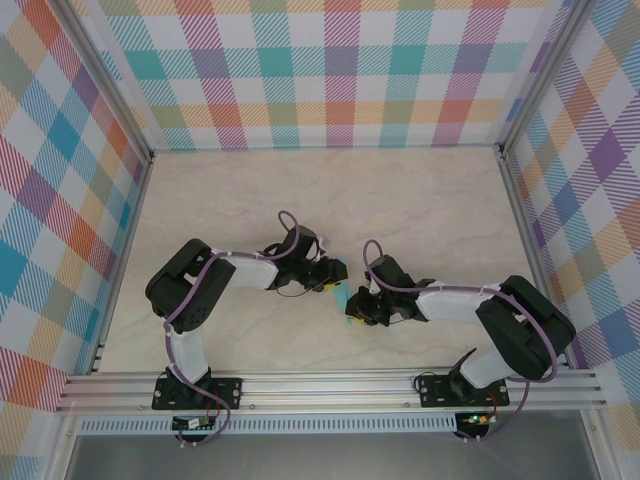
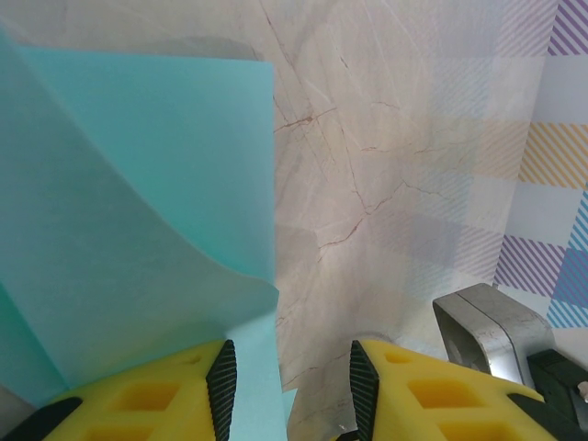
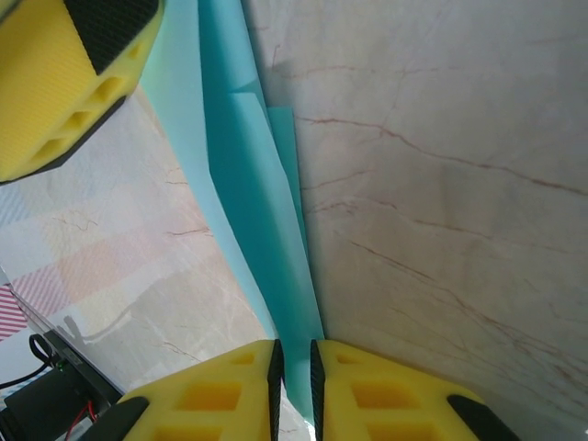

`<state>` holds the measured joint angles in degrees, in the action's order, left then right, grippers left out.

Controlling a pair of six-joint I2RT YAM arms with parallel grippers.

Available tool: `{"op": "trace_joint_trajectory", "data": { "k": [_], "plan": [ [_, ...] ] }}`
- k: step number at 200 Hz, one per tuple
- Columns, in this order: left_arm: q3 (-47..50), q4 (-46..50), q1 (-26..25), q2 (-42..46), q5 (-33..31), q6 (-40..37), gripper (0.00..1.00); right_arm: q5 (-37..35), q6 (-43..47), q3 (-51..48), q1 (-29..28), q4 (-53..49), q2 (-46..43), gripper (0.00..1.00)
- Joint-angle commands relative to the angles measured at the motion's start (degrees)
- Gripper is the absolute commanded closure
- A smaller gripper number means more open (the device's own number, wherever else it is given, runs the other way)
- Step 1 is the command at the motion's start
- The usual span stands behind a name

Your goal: Fold a paper plane with a square sheet of paper (pick it up from the middle)

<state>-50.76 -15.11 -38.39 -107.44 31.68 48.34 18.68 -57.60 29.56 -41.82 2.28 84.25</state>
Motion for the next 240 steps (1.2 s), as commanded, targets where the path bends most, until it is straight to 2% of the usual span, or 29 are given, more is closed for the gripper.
{"op": "trace_joint_trajectory", "data": {
  "k": [1,89,175,209,240],
  "plan": [
    [0.64,5.18,-1.07,-3.12,-1.12,-1.35,0.60,1.01,2.27,0.24,-0.87,-2.28,-0.93,0.80],
    [0.63,5.27,-1.07,-3.28,-0.92,-1.36,0.60,-2.48,4.64,3.43,-2.34,-5.54,-2.82,0.72],
    [0.58,5.35,-1.03,-3.45,-0.63,-1.47,0.60,-4.86,4.87,4.98,-2.83,-7.91,1.79,0.82],
    [0.45,5.79,-1.05,-3.52,-0.73,-1.75,0.60,-4.26,3.75,3.45,-2.83,-6.17,2.03,0.90],
    [0.53,5.97,-1.07,-3.40,-0.84,-1.84,0.60,-2.70,1.53,1.03,-2.87,-3.67,2.59,0.91]
  ]
}}
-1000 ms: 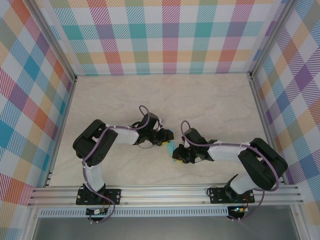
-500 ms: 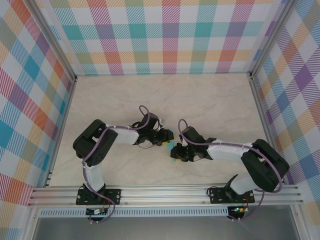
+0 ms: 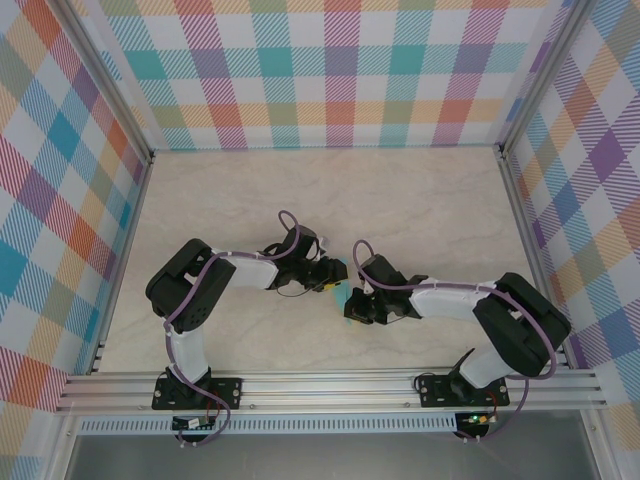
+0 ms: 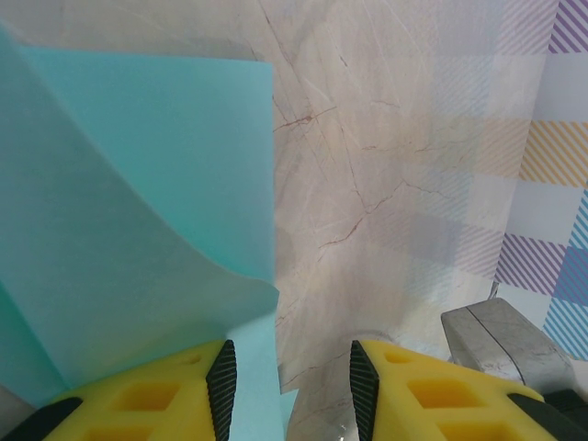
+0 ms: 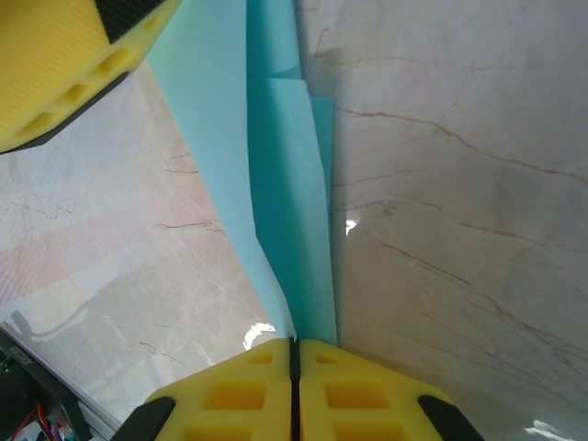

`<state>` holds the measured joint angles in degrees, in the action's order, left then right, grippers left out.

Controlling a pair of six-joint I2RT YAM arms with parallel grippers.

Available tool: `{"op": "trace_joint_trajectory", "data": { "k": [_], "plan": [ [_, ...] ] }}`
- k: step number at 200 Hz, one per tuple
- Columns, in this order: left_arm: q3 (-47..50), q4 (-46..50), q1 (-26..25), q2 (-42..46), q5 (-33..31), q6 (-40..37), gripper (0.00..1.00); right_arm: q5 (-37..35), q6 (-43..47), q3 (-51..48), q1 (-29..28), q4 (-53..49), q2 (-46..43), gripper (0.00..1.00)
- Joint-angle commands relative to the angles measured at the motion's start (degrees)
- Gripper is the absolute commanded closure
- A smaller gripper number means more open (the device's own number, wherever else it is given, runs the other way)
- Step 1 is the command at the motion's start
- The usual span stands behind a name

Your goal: Fold a paper plane with a square sheet of paper (pick it up from the middle)

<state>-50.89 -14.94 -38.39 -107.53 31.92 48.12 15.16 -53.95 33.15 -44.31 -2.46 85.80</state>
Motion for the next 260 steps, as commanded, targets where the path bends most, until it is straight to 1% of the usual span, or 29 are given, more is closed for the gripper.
{"op": "trace_joint_trajectory", "data": {
  "k": [1,72,116,133,146,171,198,208,215,224,230,248,260],
  "plan": [
    [0.68,5.84,-1.07,-3.31,-1.12,-1.58,0.60,0.83,-2.21,-2.64,-0.36,1.15,1.04,0.91],
    [0.82,6.41,-1.07,-3.39,-1.53,-1.71,0.60,0.66,-5.44,-4.56,-0.27,-0.18,0.42,0.89],
    [0.61,6.83,-1.04,-3.64,-1.76,-1.78,0.60,0.05,-4.93,-3.93,-0.25,-2.43,-1.50,0.88],
    [0.57,6.85,-1.07,-3.74,-1.82,-1.74,0.60,0.39,-4.93,-4.19,-0.25,-2.16,-1.36,0.88],
    [0.48,7.18,-1.07,-3.83,-2.00,-1.71,0.60,1.35,-4.38,-4.05,-0.25,-2.31,-0.91,0.90],
    [0.44,7.46,-1.11,-3.85,-2.25,-1.63,0.61,1.14,-4.40,-3.85,-0.25,-3.28,-0.54,0.89],
    [0.45,7.73,-1.07,-3.92,-2.39,-1.71,0.61,1.54,-5.17,-3.86,-0.25,-3.43,-0.96,0.90],
    [0.51,7.73,-1.07,-3.87,-2.40,-1.67,0.61,1.60,-5.05,-3.99,-0.24,-3.42,-1.32,0.97],
    [0.53,7.73,-1.07,-3.93,-2.41,-1.71,0.61,1.80,-4.78,-3.87,-0.25,-3.40,-1.21,0.98],
    [0.48,7.73,-1.07,-3.92,-2.45,-1.64,0.61,1.67,-4.84,-3.59,-0.25,-4.17,-0.79,0.97],
    [0.43,7.74,-1.03,-3.92,-2.42,-1.70,0.61,1.47,-5.13,-3.62,-0.25,-4.54,-0.38,0.94],
    [0.44,7.81,-1.09,-3.85,-2.44,-1.67,0.61,1.54,-5.88,-4.63,-0.20,-3.38,0.41,0.93],
    [0.58,7.86,-1.07,-3.83,-2.42,-1.78,0.61,1.56,-6.22,-5.16,-0.25,-2.89,0.18,0.89]
  ]
}}
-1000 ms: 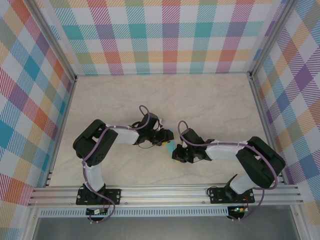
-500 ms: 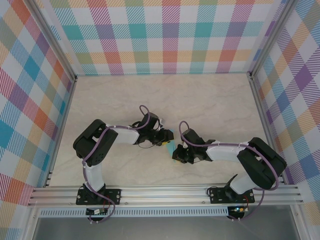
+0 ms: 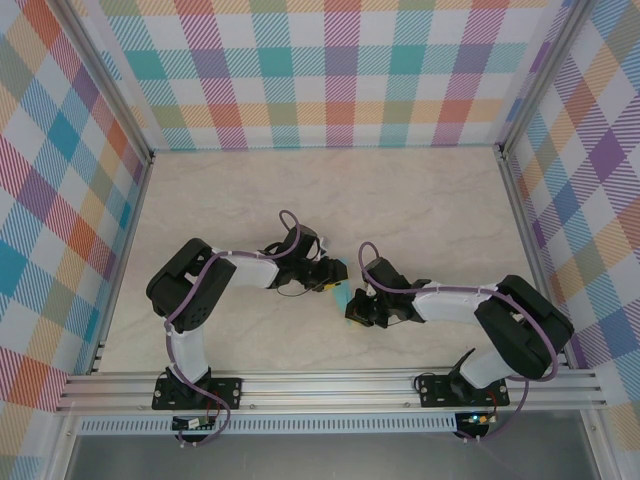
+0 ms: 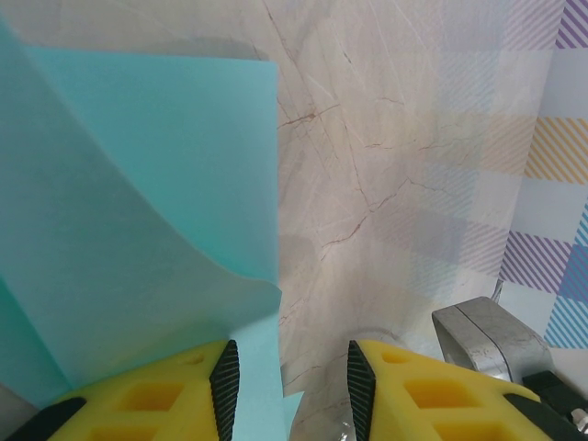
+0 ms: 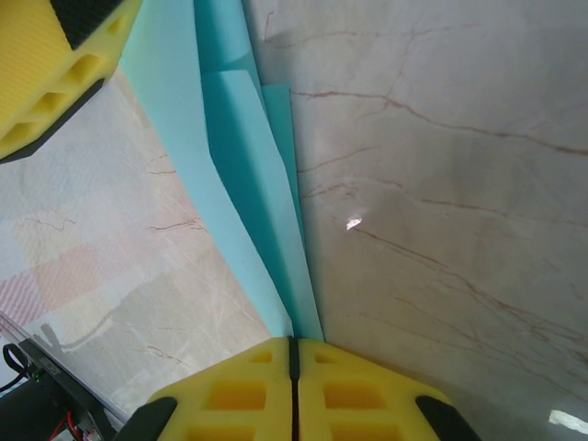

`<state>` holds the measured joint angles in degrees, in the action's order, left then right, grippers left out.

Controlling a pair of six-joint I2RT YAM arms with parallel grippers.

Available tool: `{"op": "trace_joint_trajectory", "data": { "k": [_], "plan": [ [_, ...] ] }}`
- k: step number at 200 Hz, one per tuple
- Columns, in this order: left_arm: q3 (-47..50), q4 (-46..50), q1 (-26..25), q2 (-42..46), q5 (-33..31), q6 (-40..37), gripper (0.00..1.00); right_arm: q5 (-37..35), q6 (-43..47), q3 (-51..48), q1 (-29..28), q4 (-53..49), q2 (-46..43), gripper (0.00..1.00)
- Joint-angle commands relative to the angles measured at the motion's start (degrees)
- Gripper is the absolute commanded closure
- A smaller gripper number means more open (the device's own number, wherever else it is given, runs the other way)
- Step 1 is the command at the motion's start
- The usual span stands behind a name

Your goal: Fold a paper plane with a square sheet of paper (pick it up from the middle)

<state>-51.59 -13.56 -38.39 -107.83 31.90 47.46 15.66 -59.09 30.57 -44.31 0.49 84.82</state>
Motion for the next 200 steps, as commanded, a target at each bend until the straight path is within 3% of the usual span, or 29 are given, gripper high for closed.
{"op": "trace_joint_trajectory", "data": {
  "k": [1,94,200],
  "plan": [
    [1.30,6.51,-1.07,-3.48,-2.38,-1.09,0.61,1.05,-1.10,-2.56,-0.25,-5.85,1.15,0.89],
    [1.08,6.59,-1.07,-3.79,-2.41,-1.09,0.61,1.35,-3.48,-4.17,0.06,-6.94,0.51,0.92],
    [1.20,6.36,-1.07,-4.05,-2.25,-1.15,0.61,-1.53,1.57,0.20,-0.14,-18.28,-1.09,0.91]
  ]
}}
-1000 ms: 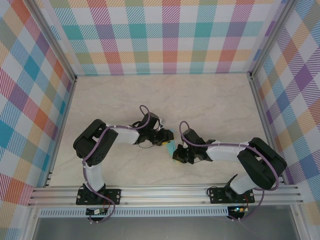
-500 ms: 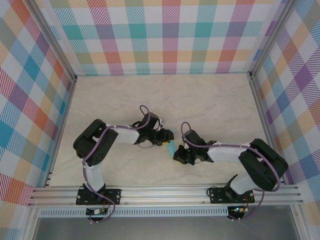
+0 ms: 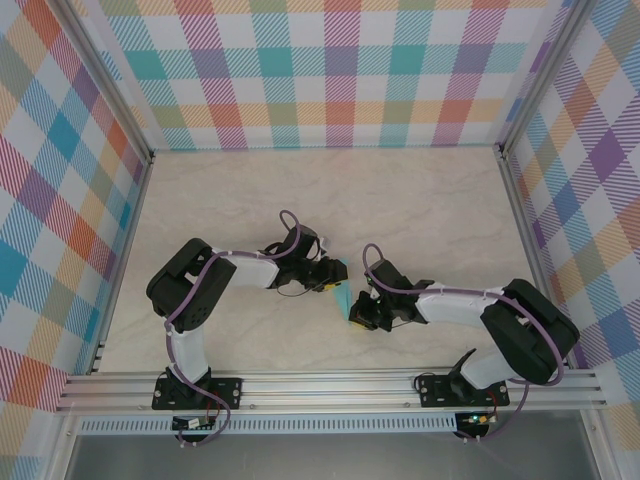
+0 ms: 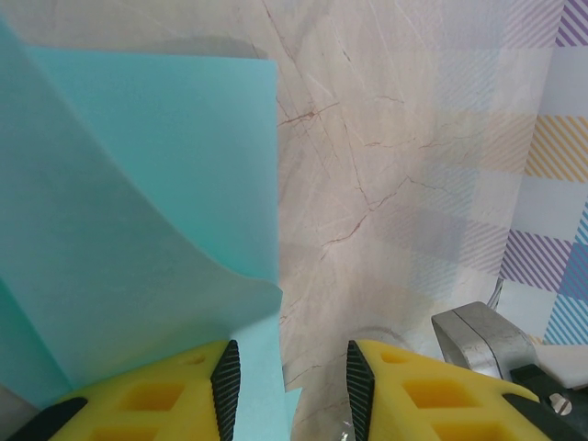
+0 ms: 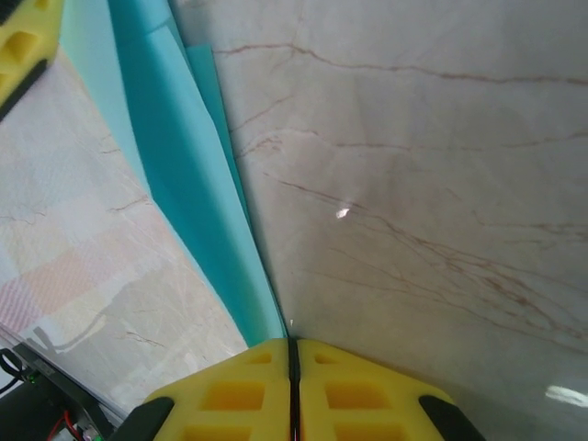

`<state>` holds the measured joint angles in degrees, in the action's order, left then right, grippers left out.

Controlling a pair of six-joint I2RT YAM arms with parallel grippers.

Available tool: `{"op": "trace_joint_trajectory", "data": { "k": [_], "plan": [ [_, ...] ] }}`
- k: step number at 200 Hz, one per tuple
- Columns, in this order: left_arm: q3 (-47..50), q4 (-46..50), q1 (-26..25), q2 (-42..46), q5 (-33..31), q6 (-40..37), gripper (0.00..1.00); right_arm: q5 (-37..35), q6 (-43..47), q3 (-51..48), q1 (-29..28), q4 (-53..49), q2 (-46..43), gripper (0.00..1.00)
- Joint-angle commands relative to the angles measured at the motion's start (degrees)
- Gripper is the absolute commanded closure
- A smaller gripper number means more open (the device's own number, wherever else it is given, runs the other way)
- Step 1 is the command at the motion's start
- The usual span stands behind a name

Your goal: Fold a paper plane with a square sheet of paper (pick it up from the middle)

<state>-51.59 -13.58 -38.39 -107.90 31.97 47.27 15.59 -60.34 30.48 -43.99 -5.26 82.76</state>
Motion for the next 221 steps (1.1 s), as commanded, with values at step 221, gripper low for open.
{"op": "trace_joint_trajectory", "data": {
  "k": [221],
  "plan": [
    [1.09,6.79,-1.07,-4.59,-2.14,-1.35,0.62,6.87,1.29,-3.08,3.62,9.60,6.42,0.93]
  ]
}}
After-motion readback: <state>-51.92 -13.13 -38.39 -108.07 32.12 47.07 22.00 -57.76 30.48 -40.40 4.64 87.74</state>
